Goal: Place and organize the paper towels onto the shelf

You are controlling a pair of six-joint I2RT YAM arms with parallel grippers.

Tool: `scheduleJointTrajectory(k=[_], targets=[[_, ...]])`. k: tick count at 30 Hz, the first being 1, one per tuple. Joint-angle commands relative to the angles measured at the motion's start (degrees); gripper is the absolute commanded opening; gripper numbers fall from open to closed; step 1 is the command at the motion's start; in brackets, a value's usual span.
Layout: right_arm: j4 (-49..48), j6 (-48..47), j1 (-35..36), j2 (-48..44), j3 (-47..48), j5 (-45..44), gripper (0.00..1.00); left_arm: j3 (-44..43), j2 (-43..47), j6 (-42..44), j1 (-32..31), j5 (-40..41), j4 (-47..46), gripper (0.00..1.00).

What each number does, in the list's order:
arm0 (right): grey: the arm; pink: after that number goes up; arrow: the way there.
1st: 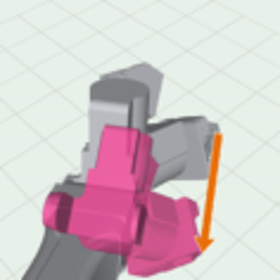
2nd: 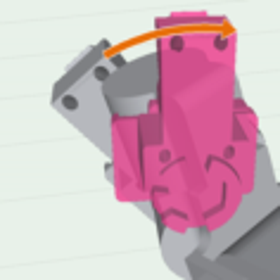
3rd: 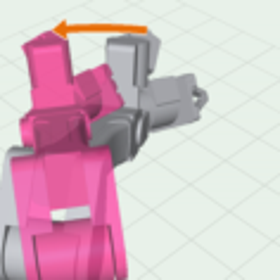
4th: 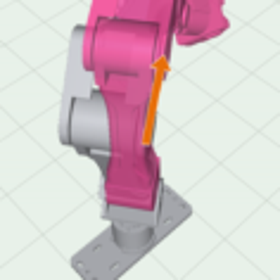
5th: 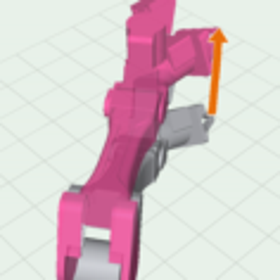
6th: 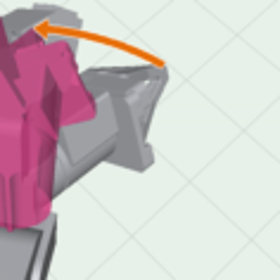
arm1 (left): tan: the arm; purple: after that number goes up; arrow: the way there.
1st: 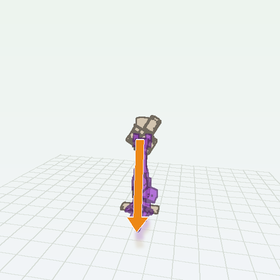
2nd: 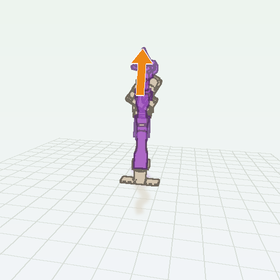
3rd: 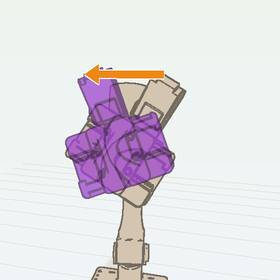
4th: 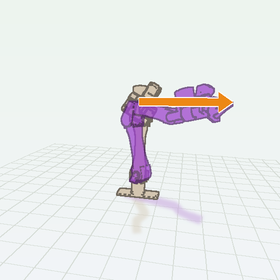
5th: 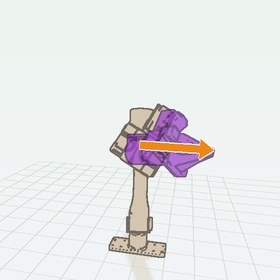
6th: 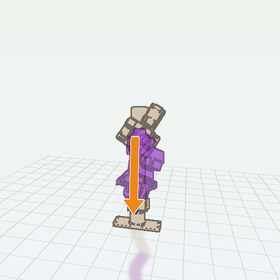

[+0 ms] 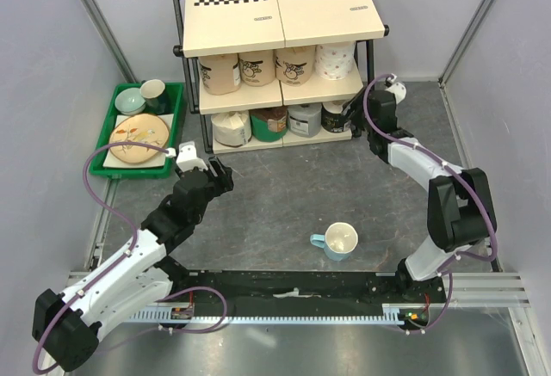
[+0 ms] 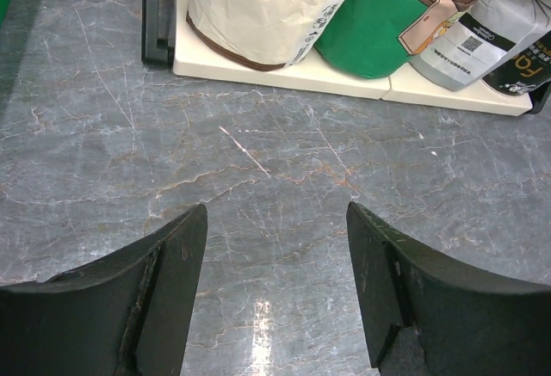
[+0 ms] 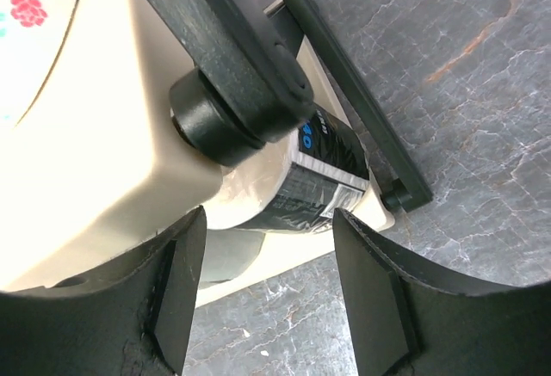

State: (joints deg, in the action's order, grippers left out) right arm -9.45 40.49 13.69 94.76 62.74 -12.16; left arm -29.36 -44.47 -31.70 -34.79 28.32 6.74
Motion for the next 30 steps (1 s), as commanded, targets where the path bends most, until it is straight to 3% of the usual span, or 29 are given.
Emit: scheduleJointTrajectory(k=[1, 8, 15, 19, 20, 21, 25, 30], targets=[[-2.1, -0.4, -0.4, -4.3, -1.7, -0.8, 0.68, 0.2, 1.1, -0.2, 0.1, 1.0, -1.3, 0.73], [-0.8, -0.1, -0.3, -14.5, -11.2, -0.1, 0.69, 0.4, 2.1, -0.4, 0.1, 1.0, -0.6, 0.73], [7.6, -2.3, -0.3, -29.7, -18.0, 0.8, 0.73, -0.5, 2.6, -0.8, 0.2, 1.0, 1.6, 0.76], [14.0, -3.7, -0.4, -38.7, -21.2, 0.1, 0.78, -1.4, 3.7, -1.0, 0.2, 1.7, 3.6, 0.82], [17.1, -4.0, -0.4, -40.4, -21.6, -0.3, 0.83, -1.6, 3.9, -1.1, 0.2, 2.0, 4.0, 0.82], [19.0, -3.9, -0.4, -44.0, -21.9, -1.3, 0.98, -1.7, 4.3, -1.3, 0.2, 2.3, 4.7, 0.83], [26.9, -4.0, -0.4, -52.6, -23.9, -8.2, 0.98, -2.5, 4.8, -1.7, 0.1, 2.7, 6.9, 0.85], [33.9, -3.5, -0.4, -62.1, -26.2, -9.7, 0.98, -3.9, 5.4, -3.0, 0.2, 4.8, 10.2, 0.86]])
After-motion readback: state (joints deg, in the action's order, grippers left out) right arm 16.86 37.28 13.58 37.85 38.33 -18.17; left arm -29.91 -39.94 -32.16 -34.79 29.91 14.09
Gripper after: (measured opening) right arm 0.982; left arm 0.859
